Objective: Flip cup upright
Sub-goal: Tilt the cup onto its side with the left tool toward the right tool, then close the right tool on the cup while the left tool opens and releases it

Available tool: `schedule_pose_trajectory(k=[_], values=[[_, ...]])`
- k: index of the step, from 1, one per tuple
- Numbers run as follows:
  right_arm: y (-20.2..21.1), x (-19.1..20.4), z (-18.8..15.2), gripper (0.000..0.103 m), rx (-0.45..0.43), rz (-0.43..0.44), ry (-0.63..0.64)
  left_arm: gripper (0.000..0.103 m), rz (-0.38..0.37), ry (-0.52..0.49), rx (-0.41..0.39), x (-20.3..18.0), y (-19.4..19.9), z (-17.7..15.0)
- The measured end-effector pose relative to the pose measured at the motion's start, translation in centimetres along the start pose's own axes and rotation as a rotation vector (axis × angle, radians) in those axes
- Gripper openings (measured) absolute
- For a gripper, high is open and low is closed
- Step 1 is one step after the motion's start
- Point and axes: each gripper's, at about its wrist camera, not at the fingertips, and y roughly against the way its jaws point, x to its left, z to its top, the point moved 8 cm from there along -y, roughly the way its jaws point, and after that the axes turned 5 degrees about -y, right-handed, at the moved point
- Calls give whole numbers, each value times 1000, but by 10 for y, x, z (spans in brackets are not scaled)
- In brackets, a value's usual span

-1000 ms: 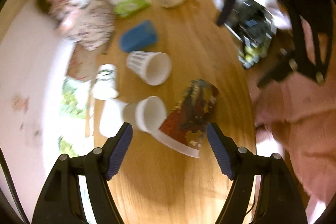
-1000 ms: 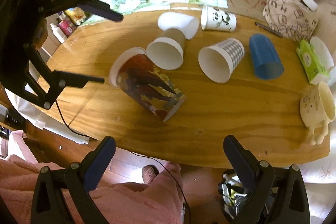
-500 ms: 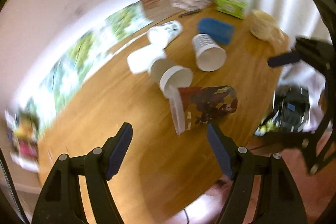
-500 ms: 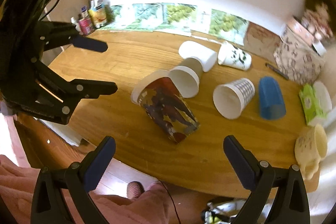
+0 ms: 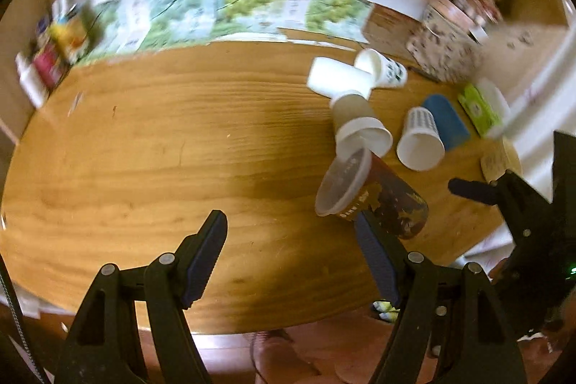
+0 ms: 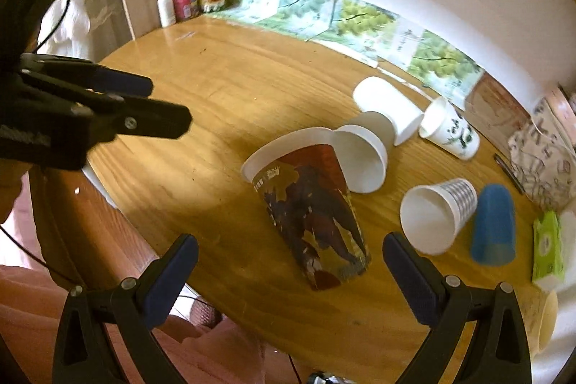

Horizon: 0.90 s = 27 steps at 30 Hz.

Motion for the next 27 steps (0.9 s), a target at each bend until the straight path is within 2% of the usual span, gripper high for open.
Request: schedule_pose_trajectory(k=[10,13,17,21,27], values=[[-42,2,12,102,86,-3,108,77,17,196,-18,27,-6,-9],[-55,2,14,99,119,1,146,77,34,239,-33,34,-6,-10],[-68,0,17,98,146,10,179,77,19,304,-45,41,-10,-12],[-81,-2,18,97,181,17,185,77,13,346,-47,46,-13,-15],[-97,-5,17,86,239,46,170,77,16,341,-33,42,-19,-14]])
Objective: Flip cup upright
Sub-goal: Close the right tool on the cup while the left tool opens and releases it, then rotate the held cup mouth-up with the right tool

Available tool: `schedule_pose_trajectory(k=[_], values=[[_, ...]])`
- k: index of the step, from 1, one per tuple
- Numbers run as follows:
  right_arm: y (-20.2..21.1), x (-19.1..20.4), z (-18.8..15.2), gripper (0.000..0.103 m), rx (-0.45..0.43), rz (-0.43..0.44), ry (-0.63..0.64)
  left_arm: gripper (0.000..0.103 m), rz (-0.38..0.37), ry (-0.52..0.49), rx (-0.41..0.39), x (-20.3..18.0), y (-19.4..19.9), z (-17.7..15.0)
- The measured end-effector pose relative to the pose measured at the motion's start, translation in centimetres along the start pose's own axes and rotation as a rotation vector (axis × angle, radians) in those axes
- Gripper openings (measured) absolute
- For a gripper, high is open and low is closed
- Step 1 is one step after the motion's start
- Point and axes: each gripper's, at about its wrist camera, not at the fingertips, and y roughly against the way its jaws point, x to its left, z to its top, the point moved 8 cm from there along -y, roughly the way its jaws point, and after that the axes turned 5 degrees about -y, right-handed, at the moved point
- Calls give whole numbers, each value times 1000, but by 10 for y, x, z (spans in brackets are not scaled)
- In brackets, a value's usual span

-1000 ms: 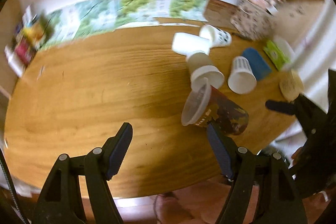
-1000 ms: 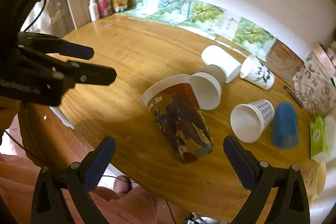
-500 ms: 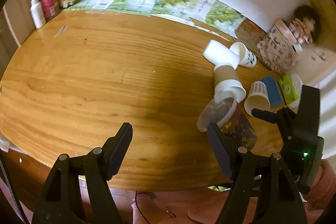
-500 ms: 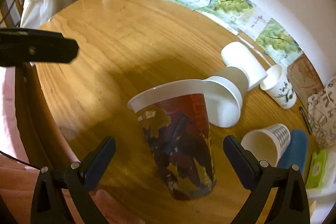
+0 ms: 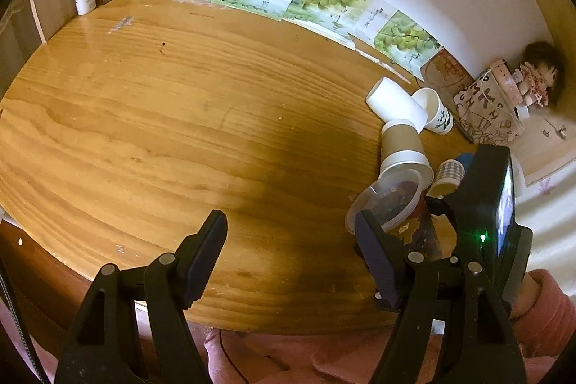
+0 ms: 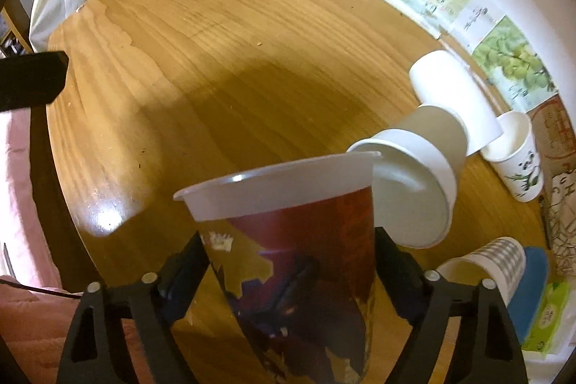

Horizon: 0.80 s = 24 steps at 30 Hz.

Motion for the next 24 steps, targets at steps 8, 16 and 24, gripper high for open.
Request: schedule_pose_trajectory(k=[8,16,24], values=[[-6,0,2,78,12,5,10,77,8,-28,5,-5,-7,2],[-8,-3,3,77,10,-5,11,77,30,-60,10,-6,-9,4],[4,-3,1,77,-31,-10,-21,77,32,-84,5,-7,-5,2]])
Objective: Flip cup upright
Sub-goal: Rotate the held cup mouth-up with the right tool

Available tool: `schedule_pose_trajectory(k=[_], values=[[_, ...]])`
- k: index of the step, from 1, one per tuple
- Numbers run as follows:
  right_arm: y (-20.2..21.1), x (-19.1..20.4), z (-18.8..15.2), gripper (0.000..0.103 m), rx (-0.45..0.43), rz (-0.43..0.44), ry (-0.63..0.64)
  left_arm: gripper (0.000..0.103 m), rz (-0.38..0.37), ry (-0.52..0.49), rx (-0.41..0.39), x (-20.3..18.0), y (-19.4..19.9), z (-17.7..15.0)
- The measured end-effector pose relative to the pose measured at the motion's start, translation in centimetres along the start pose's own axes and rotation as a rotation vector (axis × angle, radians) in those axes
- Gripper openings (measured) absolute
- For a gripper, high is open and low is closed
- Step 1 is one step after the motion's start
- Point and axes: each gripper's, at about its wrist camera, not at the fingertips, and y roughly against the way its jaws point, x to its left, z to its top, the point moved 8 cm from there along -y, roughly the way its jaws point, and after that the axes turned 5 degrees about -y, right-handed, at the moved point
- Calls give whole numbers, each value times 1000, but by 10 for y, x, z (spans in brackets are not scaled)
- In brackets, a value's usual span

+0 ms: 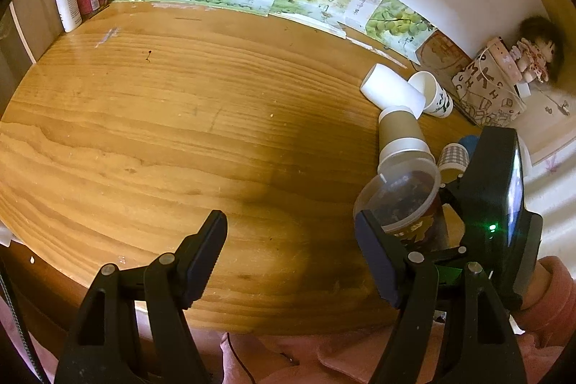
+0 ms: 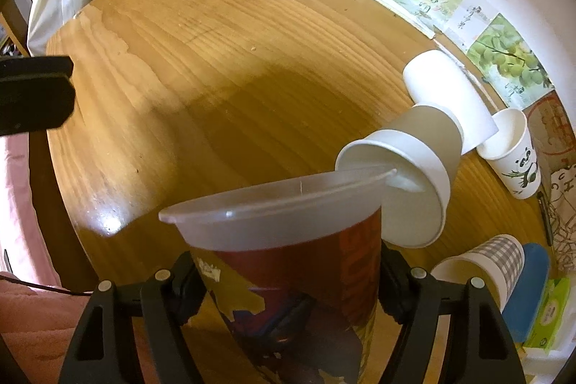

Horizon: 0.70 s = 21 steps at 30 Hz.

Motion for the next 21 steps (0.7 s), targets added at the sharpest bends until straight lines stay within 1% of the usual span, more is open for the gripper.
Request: schedule_pose_trajectory(k=[4,12,18,21], values=[[13,4,3,77,-58,16,-25,77,5,-8,-8,2,4,-2],[36,17,21,75,-217,73,-90,77,32,-34,-15,5,15,-11],[53,30,38,75,-369,136,-145,77,64,-23,-13,18,25,-20],[54,37,47,75,-408,154,-158,77,86,-6,-8,26,29,-25]])
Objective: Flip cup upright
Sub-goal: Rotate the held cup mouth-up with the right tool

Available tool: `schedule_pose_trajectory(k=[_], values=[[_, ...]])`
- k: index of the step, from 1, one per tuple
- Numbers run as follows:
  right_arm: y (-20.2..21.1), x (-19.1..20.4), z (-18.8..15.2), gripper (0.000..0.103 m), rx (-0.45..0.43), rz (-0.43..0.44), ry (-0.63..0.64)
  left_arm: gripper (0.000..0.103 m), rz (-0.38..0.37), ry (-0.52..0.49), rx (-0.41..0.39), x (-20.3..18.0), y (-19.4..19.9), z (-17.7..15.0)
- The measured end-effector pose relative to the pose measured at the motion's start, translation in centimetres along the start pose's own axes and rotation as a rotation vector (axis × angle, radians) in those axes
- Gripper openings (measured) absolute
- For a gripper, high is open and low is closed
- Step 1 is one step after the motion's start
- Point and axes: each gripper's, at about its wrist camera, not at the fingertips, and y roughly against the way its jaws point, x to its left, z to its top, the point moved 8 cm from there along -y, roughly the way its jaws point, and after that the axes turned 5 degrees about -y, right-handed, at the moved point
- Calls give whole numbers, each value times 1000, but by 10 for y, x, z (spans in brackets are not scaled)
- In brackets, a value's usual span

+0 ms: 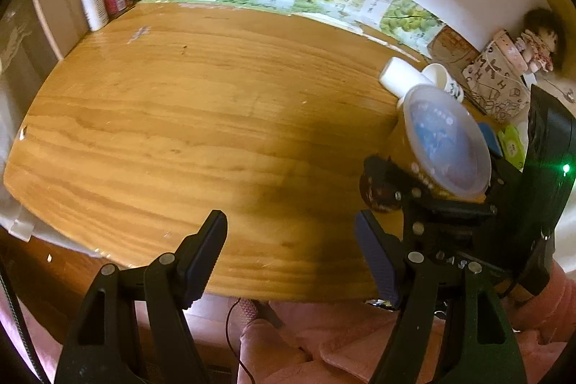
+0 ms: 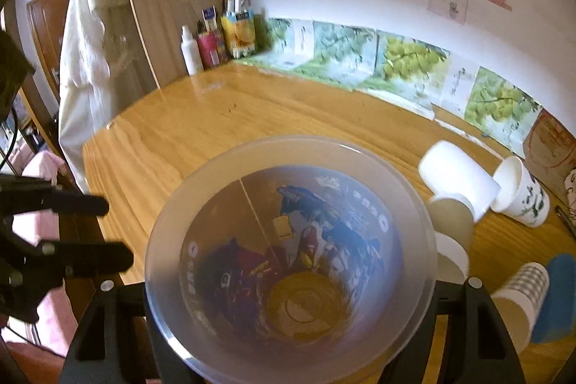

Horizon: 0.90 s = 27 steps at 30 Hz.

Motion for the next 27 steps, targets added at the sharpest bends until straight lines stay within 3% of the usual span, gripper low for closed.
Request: schedule_pose_trajectory(k=[10,20,27], values=[[-26,8,3,75,-6,3,-30,77,84,5,-28,23,19,-14],[-32,6,-3,75,16,-8,-41,77,90,16,-28,31,21,-21],[-37,6,-14,76,55,-28,-54,77,84,-36,-20,25,23,-26]])
